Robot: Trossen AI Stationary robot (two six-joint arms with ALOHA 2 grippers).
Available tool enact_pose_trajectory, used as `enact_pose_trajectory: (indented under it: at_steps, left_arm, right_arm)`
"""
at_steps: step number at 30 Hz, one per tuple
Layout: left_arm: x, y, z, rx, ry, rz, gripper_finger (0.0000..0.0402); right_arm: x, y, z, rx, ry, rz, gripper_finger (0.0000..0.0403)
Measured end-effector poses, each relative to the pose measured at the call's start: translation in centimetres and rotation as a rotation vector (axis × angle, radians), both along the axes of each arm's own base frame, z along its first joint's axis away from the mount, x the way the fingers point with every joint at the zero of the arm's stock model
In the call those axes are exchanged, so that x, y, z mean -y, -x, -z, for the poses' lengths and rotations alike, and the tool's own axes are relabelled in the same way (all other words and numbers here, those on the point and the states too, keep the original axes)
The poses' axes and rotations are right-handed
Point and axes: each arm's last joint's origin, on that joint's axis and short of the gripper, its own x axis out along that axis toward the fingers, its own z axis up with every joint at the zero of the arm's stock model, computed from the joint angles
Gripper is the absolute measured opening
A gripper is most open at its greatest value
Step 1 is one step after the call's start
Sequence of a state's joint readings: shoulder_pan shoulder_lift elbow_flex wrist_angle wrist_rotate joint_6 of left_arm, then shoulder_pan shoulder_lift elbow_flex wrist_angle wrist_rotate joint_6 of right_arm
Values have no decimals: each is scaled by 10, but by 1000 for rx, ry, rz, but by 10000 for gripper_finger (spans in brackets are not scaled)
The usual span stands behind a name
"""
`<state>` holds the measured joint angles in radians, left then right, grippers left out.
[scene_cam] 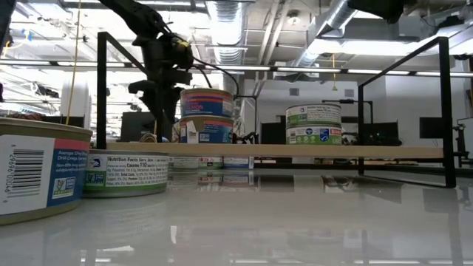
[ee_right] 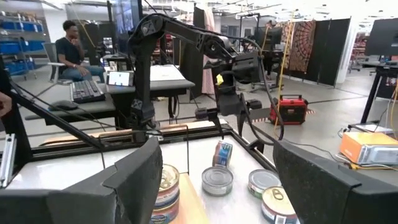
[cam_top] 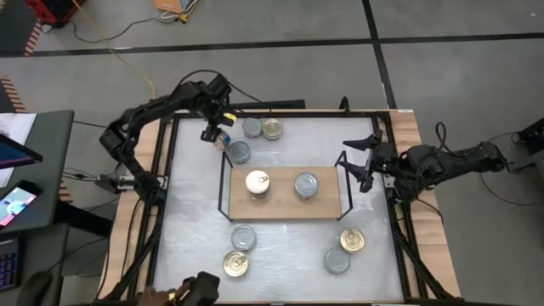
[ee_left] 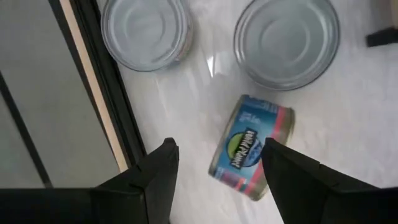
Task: Stack canned seafood by type on shelf
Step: Stack the blue tuna can on top of the blue tuna can on the shelf
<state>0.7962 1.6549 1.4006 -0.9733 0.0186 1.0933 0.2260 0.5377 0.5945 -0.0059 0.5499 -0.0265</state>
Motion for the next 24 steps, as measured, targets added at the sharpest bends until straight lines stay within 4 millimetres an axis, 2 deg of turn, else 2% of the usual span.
enact_pose_trajectory:
  at_steps: [3, 9, 12, 21, 24]
  left_arm:
    - [-1, -1, -1, -2, -31, 18, 218]
    - [-1, -1, -1, -13, -32, -92, 218]
    - [1, 1, 0, -39, -24, -73, 226]
    - [4, 1, 1, -39, 13, 86, 316]
    - [5, 2, 8, -47, 21, 115, 334]
  right_arm:
    - [1, 0, 0, -2, 0, 6, 329]
    - [1, 0, 1, -13, 3, 7, 329]
    - [1, 0, 2, -20, 4, 7, 329]
    - [1, 0, 2, -19, 4, 6, 329]
    - [1, 0, 2, -18, 2, 6, 329]
